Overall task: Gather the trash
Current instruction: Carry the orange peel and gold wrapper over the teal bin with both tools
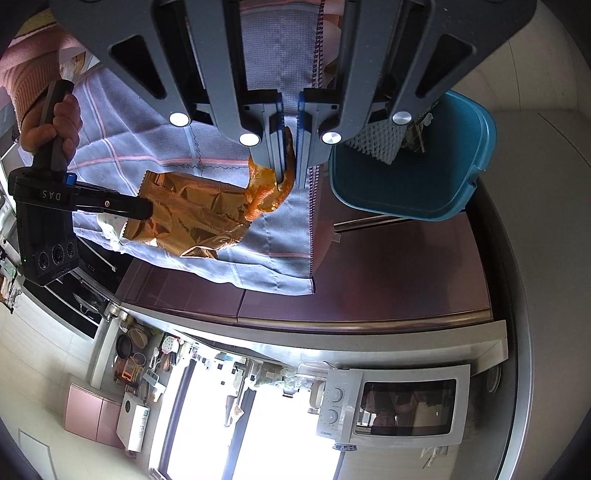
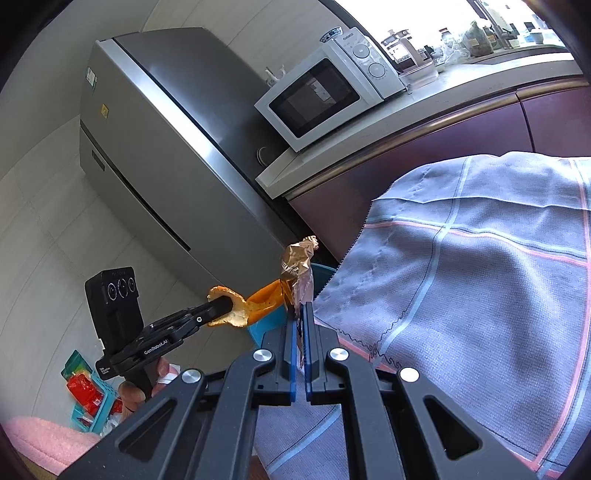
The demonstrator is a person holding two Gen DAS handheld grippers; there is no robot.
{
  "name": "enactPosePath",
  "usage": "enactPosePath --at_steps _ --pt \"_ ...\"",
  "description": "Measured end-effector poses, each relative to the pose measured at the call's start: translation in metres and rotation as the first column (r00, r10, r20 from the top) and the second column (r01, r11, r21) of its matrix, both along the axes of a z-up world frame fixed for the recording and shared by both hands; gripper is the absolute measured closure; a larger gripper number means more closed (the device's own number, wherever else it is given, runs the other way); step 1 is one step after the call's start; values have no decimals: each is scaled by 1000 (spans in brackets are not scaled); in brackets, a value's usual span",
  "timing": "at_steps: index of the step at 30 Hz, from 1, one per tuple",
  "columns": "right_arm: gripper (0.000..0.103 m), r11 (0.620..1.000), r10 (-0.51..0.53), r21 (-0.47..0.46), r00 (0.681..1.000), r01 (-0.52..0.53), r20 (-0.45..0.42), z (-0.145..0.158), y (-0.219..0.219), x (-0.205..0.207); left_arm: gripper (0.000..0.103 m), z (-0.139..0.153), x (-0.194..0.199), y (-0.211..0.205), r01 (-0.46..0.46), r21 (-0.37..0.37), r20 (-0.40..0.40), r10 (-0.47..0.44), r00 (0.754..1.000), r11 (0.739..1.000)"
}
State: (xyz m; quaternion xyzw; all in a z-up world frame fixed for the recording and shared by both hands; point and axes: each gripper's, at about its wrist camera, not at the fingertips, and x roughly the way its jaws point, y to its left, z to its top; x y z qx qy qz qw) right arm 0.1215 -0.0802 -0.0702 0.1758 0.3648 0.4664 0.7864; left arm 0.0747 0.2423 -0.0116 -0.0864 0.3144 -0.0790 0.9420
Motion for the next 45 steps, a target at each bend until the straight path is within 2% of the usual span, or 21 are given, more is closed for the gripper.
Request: enactPosePath --at_steps 21,45 --pt "101 998 52 -23 998 -53 -19 -3 28 6 98 -4 -1 25 -66 -2 -10 66 998 998" --pt "101 993 101 -61 994 -104 -47 -4 65 15 98 -22 4 46 -133 -12 -49 132 990 991"
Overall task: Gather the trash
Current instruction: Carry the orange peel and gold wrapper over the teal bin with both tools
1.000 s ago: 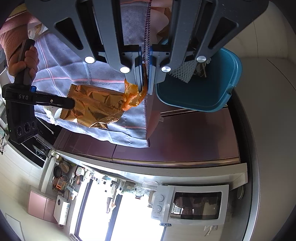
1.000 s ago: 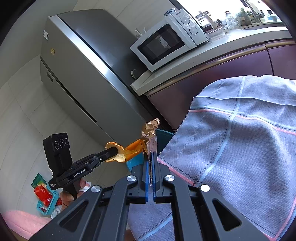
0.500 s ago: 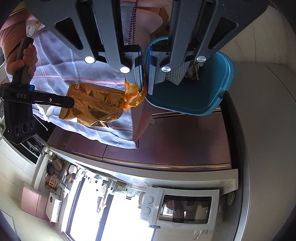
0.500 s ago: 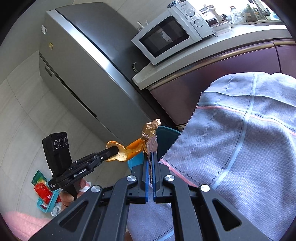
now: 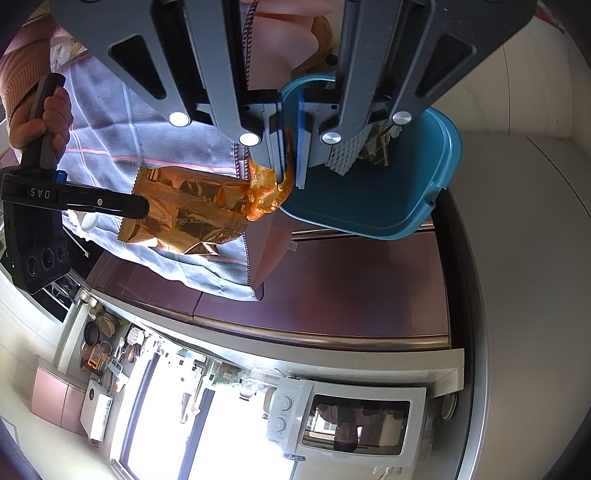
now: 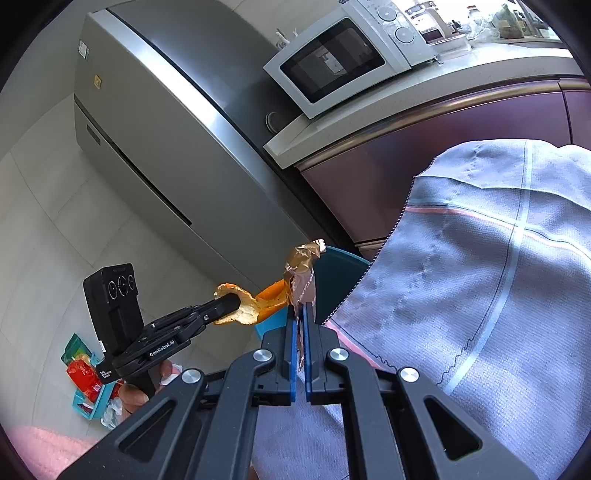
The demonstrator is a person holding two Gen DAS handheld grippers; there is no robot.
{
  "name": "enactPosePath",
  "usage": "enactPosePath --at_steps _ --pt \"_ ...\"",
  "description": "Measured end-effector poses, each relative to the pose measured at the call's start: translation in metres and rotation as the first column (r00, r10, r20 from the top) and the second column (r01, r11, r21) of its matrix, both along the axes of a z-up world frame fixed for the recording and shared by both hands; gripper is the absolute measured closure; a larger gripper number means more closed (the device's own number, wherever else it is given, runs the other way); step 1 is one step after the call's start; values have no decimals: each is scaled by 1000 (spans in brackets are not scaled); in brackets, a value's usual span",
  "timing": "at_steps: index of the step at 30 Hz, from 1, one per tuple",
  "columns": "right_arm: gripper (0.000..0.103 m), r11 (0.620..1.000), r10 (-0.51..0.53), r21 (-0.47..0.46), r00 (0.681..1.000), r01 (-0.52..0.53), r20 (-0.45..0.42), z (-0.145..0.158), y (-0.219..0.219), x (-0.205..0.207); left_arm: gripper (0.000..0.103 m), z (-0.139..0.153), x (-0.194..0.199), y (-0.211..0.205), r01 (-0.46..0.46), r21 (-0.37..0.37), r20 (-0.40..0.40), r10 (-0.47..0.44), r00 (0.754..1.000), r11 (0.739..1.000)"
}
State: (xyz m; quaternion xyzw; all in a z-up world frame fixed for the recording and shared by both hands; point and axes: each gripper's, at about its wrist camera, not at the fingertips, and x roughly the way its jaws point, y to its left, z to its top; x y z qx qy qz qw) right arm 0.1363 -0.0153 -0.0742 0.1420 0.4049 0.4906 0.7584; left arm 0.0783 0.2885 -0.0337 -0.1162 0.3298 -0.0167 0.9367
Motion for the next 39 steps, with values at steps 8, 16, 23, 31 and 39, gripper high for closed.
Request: enactPosePath --at_steps 8,16,23,31,39 --pt "101 1000 10 -20 1000 -10 -7 -1 9 3 98 -5 2 4 -17 -1 -9 17 1000 1000" --pt "101 999 22 -35 1000 -22 -11 -1 18 3 98 -11 5 6 -33 -3 -24 33 999 999" --pt "101 999 30 -44 999 -30 -17 -1 26 4 98 -15 6 6 -41 -4 -32 41 999 999" --pt "101 998 36 -52 999 -38 -35 -3 33 7 98 -20 9 7 -52 -7 -41 52 998 999" --pt "101 997 44 -63 998 -47 -52 -6 39 11 98 -26 12 10 -66 -8 -53 66 996 998"
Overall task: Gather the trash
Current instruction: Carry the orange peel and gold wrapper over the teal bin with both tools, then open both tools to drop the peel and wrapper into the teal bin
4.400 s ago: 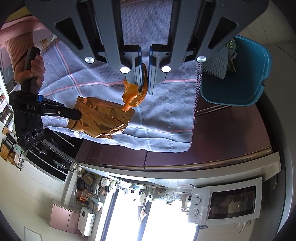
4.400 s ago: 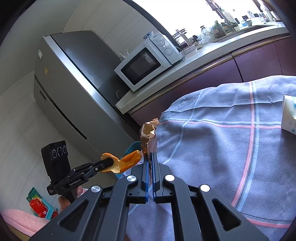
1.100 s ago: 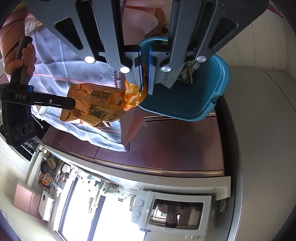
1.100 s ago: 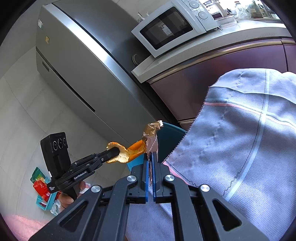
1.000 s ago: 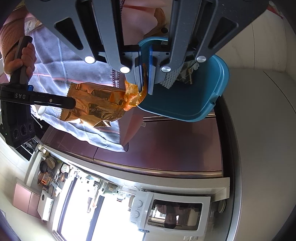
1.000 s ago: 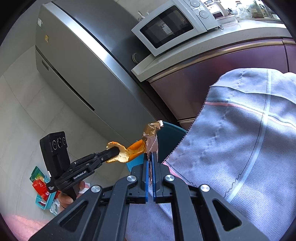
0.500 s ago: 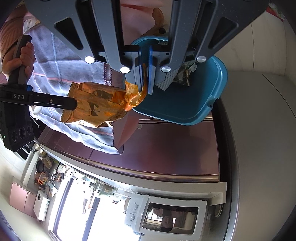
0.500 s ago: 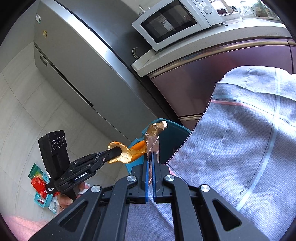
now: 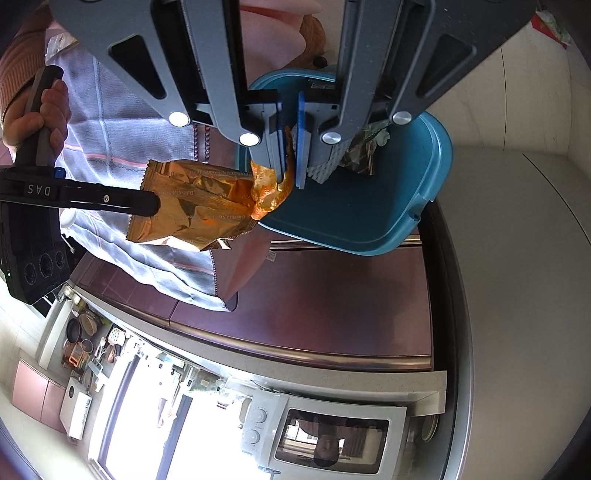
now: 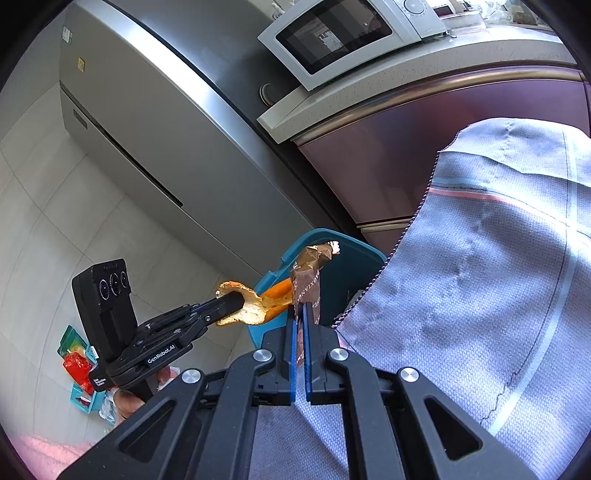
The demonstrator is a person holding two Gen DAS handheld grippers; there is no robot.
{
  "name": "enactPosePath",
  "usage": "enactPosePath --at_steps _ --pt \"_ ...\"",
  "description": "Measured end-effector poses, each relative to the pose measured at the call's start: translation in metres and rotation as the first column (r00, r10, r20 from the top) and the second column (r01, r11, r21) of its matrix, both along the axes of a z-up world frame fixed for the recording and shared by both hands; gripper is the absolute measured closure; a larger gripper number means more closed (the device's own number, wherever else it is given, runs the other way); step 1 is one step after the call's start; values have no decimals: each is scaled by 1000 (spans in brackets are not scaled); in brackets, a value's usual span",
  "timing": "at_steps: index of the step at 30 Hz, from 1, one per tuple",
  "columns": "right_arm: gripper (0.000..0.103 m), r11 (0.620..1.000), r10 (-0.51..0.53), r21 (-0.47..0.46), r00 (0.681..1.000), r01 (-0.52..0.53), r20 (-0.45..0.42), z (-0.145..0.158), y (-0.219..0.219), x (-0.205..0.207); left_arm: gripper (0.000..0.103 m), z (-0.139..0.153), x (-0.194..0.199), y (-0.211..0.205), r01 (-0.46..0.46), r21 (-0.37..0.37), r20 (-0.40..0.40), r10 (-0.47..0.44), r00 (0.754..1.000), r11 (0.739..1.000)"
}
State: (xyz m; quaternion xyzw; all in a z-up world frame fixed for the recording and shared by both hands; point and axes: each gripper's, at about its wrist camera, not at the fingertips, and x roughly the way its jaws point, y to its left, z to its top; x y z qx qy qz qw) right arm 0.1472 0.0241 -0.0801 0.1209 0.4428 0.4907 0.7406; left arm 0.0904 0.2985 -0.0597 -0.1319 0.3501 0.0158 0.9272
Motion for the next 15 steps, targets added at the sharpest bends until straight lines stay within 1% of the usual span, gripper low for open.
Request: enactPosePath --at_steps 15 --pt "101 1000 9 -14 999 -9 -34 -6 19 7 98 -13 11 8 -32 -4 -26 32 999 999"
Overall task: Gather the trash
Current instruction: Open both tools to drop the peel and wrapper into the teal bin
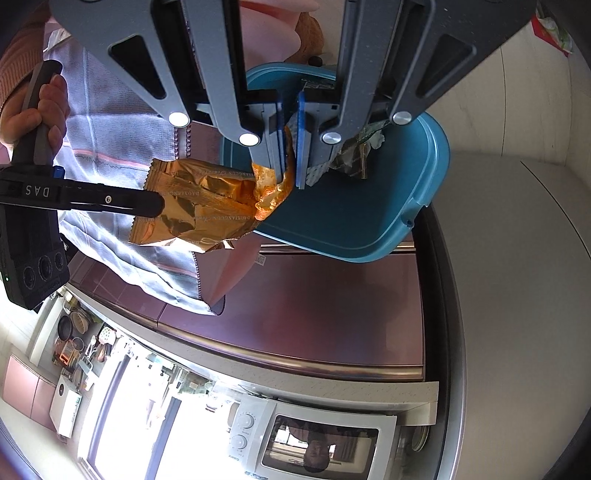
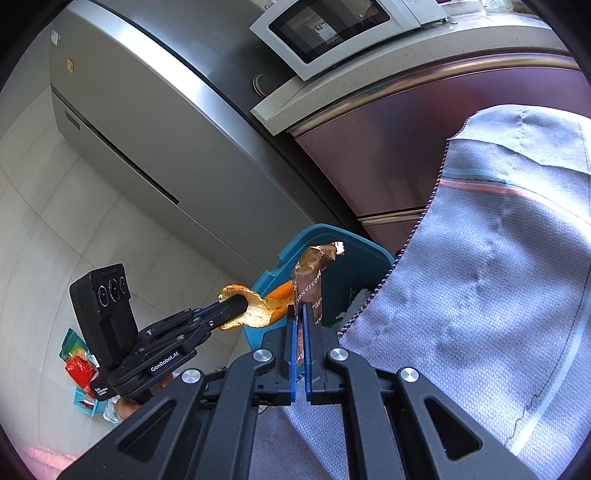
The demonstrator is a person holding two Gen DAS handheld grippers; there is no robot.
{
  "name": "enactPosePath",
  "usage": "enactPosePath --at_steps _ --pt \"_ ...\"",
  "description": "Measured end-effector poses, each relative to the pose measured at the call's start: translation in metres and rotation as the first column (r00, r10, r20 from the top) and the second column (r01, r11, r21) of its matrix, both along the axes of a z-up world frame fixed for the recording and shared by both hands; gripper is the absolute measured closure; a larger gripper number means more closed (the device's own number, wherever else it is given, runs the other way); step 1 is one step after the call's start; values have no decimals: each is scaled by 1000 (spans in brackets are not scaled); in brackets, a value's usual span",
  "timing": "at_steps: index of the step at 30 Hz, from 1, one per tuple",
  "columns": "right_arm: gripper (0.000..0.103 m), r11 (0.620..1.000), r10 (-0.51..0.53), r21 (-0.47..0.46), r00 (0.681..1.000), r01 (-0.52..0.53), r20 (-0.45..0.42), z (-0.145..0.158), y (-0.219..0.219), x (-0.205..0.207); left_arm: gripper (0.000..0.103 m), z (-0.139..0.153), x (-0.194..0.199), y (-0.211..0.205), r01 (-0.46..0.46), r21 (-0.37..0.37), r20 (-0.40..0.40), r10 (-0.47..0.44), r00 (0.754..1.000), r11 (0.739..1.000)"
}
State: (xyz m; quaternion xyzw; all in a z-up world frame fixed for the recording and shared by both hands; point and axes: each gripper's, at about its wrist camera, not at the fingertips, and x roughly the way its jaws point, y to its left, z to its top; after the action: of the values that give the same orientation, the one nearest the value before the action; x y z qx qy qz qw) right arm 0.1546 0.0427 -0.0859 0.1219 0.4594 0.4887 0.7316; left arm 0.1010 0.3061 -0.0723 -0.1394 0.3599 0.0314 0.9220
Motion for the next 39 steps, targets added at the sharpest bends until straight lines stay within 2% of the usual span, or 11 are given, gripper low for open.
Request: enactPosePath --at_steps 16,21,23,28,34,39 --pt "100 999 9 -52 1000 -9 -16 -8 36 12 96 -14 16 9 -38 5 -32 38 999 999" --pt "98 997 33 -66 999 -34 -16 -10 56 15 94 -17 24 10 -41 9 -38 41 998 999" --pt "94 996 44 -79 999 -46 -21 -12 60 15 92 -19 26 10 -45 7 -42 45 998 999" --pt "89 993 45 -112 999 -45 -7 -17 59 12 91 -28 32 10 -55 3 -62 55 997 998" --pt "86 995 29 -93 999 -30 -13 -17 43 10 81 -33 32 10 -63 9 -61 63 996 998" --pt "83 998 19 -57 1000 -19 -6 -10 19 3 79 -25 29 7 -54 9 -30 54 998 999"
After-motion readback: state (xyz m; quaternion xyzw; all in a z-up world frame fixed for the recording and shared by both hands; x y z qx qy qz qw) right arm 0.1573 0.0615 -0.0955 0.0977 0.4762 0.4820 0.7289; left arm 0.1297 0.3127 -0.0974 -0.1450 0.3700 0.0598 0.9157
